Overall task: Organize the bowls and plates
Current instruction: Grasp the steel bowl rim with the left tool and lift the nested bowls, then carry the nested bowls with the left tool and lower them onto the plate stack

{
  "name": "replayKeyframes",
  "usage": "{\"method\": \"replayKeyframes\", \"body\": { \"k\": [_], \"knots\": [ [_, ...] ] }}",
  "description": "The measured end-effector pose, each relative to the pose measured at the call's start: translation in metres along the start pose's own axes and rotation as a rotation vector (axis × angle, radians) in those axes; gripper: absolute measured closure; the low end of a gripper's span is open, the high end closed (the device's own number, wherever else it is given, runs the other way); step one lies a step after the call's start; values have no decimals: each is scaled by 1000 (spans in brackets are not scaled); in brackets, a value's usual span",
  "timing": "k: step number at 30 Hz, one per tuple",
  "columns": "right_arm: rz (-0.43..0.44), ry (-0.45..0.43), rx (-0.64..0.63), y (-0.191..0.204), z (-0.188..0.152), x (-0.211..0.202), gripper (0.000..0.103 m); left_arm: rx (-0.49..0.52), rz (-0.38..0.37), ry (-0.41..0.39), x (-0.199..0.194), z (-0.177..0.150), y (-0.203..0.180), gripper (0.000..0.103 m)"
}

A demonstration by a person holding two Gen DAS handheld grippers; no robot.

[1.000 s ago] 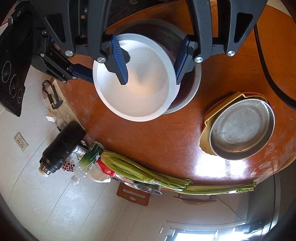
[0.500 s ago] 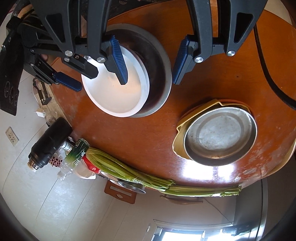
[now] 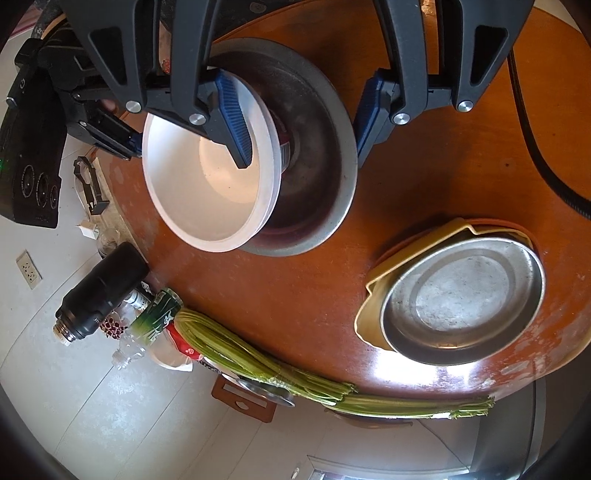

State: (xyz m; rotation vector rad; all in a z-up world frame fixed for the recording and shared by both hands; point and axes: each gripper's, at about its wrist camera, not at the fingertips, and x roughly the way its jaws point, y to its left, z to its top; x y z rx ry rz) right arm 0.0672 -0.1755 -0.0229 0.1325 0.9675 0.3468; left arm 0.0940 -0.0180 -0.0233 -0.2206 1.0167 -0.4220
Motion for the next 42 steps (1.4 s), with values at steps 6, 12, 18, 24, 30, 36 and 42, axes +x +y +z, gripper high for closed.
{"method": "replayKeyframes", "body": {
  "k": [6, 12, 18, 24, 30, 36, 42],
  "knots": [
    [12, -14, 1, 3, 6, -4, 36, -1, 9, -8, 1, 6, -2, 50],
    [25, -47, -19, 14, 21, -14, 36, 1, 12, -40, -15, 18, 1, 50],
    [47, -64, -74, 39, 49, -16, 36, -24, 40, -85, -36, 31, 14, 50],
    [69, -74, -121, 65, 83, -7, 36, -60, 42, -132, -57, 50, 38, 50],
    [73, -72, -154, 86, 108, 5, 36, -81, 59, -159, -71, 69, 60, 50],
    [79, -67, -177, 103, 126, 16, 36, -93, 70, -174, -81, 83, 76, 49],
    [82, -51, -194, 114, 137, 29, 36, -116, 70, -182, -83, 90, 93, 49]
  ]
}}
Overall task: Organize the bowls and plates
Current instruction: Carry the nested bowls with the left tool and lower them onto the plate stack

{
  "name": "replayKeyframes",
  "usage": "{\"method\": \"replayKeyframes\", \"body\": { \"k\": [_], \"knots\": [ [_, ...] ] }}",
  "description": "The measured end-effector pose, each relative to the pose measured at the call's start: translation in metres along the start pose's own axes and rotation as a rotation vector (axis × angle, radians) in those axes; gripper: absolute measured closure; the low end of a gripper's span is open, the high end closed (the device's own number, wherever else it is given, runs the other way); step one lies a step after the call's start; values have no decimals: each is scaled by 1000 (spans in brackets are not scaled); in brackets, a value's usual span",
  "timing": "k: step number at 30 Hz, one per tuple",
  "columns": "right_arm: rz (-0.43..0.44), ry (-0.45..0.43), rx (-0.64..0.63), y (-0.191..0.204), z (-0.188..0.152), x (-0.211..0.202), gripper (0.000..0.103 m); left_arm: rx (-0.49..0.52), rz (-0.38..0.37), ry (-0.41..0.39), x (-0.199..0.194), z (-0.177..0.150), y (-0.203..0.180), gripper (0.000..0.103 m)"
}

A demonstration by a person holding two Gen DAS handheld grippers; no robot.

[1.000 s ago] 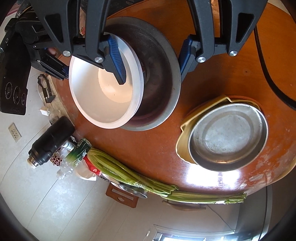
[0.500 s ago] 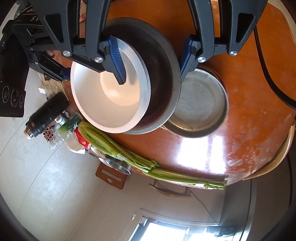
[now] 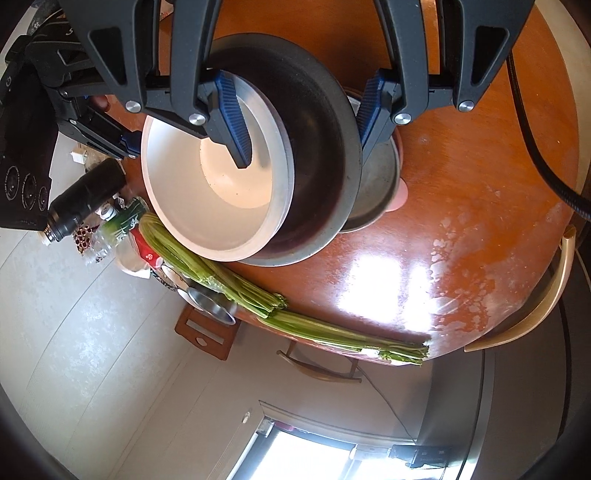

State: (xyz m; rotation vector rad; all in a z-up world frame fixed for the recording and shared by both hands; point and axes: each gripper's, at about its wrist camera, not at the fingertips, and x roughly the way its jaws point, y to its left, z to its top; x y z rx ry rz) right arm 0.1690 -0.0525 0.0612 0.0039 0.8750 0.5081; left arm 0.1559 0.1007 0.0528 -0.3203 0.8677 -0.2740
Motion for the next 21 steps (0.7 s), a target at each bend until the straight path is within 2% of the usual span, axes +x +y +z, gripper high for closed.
{"method": "replayKeyframes", "body": {
  "k": [11, 21],
  "knots": [
    [-4, 67, -4, 4, 11, 38, 36, -42, -7, 14, 17, 6, 26, 49],
    [-14, 93, -12, 5, 12, 57, 36, -57, 0, 39, 32, 6, 38, 49]
  ]
}}
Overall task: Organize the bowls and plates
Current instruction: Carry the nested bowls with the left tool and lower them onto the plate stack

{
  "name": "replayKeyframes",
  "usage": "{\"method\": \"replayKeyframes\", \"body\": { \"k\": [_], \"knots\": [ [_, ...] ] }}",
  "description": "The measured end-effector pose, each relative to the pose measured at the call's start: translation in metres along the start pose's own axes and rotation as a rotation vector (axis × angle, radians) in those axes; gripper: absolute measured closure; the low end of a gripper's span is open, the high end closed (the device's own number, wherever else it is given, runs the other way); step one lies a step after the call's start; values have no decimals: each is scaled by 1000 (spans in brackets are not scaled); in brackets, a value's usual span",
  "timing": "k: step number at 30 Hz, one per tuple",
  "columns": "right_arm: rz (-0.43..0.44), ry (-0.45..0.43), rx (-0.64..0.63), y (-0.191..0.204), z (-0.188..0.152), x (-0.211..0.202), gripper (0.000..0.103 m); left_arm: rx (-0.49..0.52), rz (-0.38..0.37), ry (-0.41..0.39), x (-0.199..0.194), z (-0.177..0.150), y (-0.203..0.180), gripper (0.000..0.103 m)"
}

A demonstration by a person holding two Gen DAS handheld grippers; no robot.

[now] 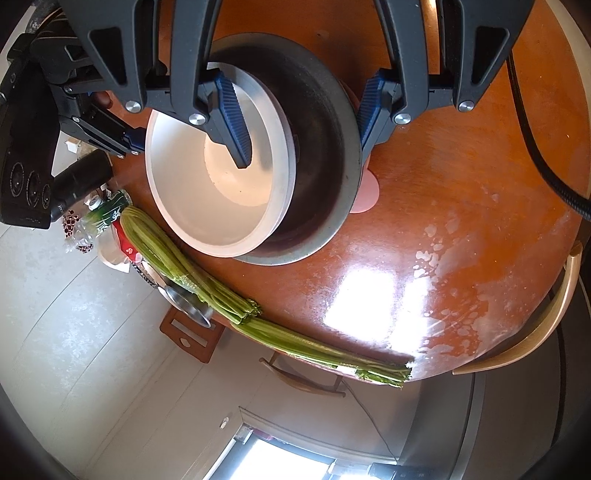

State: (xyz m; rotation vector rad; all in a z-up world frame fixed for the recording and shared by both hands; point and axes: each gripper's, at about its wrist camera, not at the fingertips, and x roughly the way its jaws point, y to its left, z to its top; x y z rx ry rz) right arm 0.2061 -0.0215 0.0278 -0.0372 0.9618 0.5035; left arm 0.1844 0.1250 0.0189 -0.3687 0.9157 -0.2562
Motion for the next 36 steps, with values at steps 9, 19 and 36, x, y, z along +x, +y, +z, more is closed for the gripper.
{"method": "replayKeyframes", "body": {
  "k": [9, 19, 36],
  "knots": [
    [-6, 22, 6, -1, -2, 10, 36, 0, 7, 8, 8, 0, 4, 49],
    [-18, 35, 5, -2, -5, 16, 36, -8, 8, 25, 15, -1, 7, 49],
    [-76, 27, -23, -5, -9, 16, 36, 11, 40, 12, 16, -2, 6, 49]
  ]
}}
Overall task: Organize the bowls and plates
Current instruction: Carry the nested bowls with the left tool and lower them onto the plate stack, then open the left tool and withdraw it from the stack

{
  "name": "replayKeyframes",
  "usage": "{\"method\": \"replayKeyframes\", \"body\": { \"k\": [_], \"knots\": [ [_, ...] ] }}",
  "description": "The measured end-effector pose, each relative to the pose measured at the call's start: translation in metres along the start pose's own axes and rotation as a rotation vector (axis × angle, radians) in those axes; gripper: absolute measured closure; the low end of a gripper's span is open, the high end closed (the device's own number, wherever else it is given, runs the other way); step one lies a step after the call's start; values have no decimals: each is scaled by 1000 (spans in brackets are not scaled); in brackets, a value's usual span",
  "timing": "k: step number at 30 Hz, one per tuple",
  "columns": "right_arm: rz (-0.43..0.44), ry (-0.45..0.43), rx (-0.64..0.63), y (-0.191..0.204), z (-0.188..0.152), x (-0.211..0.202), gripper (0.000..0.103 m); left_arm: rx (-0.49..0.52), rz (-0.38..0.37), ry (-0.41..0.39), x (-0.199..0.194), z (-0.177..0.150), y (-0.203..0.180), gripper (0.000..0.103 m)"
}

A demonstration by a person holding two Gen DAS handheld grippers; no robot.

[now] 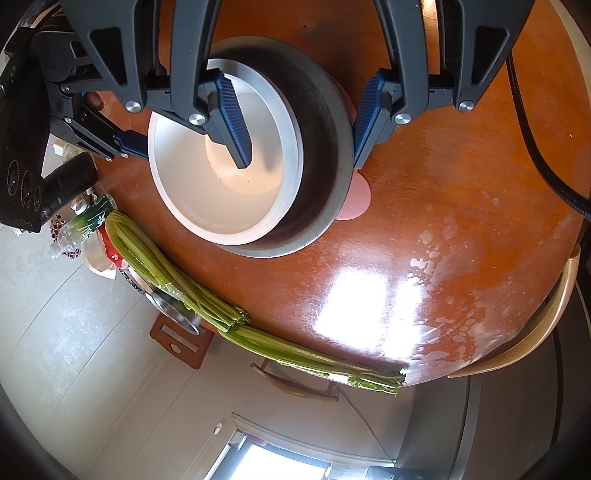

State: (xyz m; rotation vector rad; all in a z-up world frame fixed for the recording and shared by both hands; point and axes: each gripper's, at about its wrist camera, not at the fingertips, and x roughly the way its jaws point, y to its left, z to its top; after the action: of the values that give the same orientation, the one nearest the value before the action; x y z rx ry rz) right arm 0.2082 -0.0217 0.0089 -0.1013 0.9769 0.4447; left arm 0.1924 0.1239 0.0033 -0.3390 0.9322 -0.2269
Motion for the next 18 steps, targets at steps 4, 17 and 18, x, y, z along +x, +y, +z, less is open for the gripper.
{"method": "replayKeyframes", "body": {
  "k": [4, 17, 18],
  "knots": [
    [-25, -5, -8, -1, 0, 0, 36, 7, 9, -10, -2, -1, -1, 49],
    [-65, -47, -36, 2, -5, -16, 36, 4, 50, -52, -21, -3, 1, 49],
    [-65, -52, -34, 2, -5, -19, 36, 5, 58, -60, -25, -4, 2, 49]
  ]
}}
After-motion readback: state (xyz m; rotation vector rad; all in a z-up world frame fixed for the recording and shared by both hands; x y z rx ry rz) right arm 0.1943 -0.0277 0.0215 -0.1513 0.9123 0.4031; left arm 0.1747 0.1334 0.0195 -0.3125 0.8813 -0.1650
